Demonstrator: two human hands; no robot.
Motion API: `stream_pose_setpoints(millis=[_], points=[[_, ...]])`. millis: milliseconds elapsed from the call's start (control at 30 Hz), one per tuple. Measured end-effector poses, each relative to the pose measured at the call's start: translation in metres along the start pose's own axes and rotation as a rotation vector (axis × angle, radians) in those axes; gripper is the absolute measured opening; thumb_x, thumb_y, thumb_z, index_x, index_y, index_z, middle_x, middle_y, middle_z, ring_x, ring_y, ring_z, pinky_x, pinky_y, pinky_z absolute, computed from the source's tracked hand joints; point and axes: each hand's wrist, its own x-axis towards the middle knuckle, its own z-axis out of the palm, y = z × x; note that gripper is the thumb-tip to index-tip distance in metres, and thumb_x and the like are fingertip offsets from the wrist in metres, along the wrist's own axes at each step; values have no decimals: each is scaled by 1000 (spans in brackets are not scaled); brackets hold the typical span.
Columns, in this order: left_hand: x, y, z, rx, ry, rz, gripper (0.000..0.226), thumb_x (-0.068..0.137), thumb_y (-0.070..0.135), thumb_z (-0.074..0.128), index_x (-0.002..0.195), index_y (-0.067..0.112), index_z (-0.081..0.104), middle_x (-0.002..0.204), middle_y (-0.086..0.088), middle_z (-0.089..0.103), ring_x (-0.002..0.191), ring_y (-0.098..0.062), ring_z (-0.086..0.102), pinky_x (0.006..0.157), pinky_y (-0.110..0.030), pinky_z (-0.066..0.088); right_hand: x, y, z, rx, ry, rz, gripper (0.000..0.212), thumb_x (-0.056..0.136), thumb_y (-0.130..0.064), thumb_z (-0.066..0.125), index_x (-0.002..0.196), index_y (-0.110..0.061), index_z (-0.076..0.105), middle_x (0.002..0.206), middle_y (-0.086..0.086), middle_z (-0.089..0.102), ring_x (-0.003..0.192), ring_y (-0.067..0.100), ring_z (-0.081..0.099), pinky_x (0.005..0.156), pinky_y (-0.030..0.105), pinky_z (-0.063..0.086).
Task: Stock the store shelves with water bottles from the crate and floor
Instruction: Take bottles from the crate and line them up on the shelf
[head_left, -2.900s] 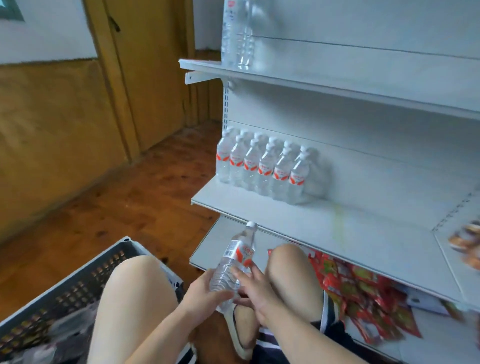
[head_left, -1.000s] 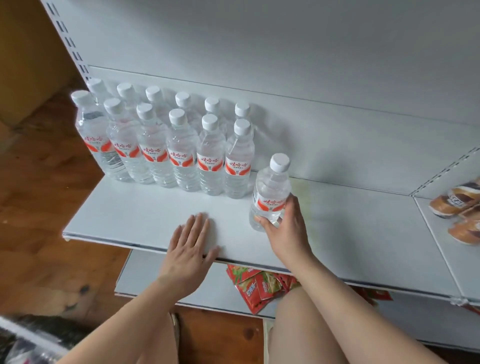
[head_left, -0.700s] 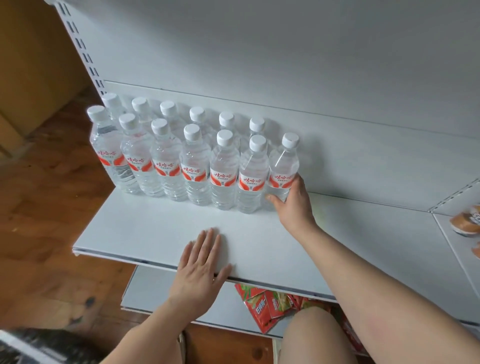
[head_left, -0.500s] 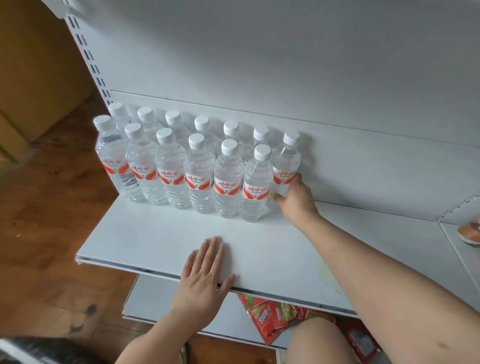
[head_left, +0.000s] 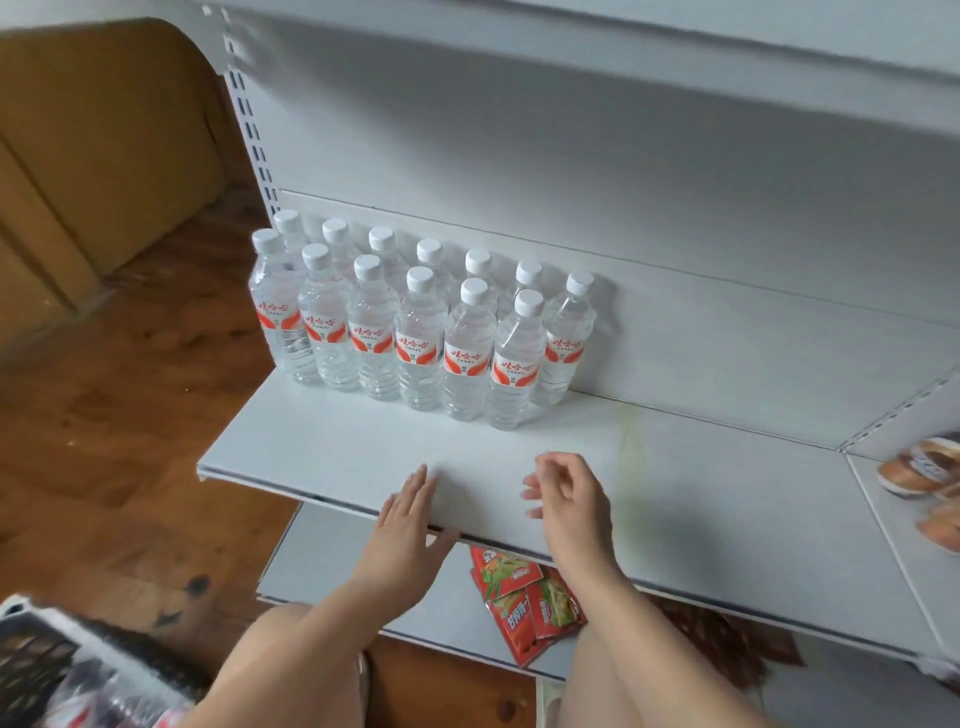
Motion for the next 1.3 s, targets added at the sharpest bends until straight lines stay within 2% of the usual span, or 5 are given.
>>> stream_pose_setpoints(millis=[167,333,800,967,1300], points=[[-91,32,0,-712,215,-370,24,96,15,62,117,28,62,125,11,66,117,-9,60,102,-31,42,-108,14,14,279,-121,147,33,104,-14,50,78,-7,68,63,12,66,57,25,64,54,37,53],[-184,13,4,-662,125,-513,13,77,25,62,85,23,72,81,5,75,87,-20,67,88,-41,52,-185,37,7,33,-333,114,33,98,-14,54,68,-9,66,52,6,61,51,16,58,55,28,47],[-288,0,-47,-457,277,-502,20,97,12,55,93,27,66,86,3,72,79,-12,67,76,-29,55,-243,9,49,-182,-762,-146,23,101,-30,51,82,-26,63,74,-2,72,62,12,67,63,35,58],[-313,-7,-70,-427,425,-563,18,100,16,55,97,29,67,91,8,72,86,-8,67,83,-26,56,-258,2,80,-272,-854,-292,22,103,-29,48,86,-29,62,80,-6,71,80,9,66,77,31,55],[-402,-44,-74,-410,646,-839,17,98,18,55,94,30,65,89,7,72,83,-12,68,75,-27,55,-318,-14,127,-294,-1245,-304,19,106,-32,46,99,-25,62,86,2,71,73,13,68,71,29,60]])
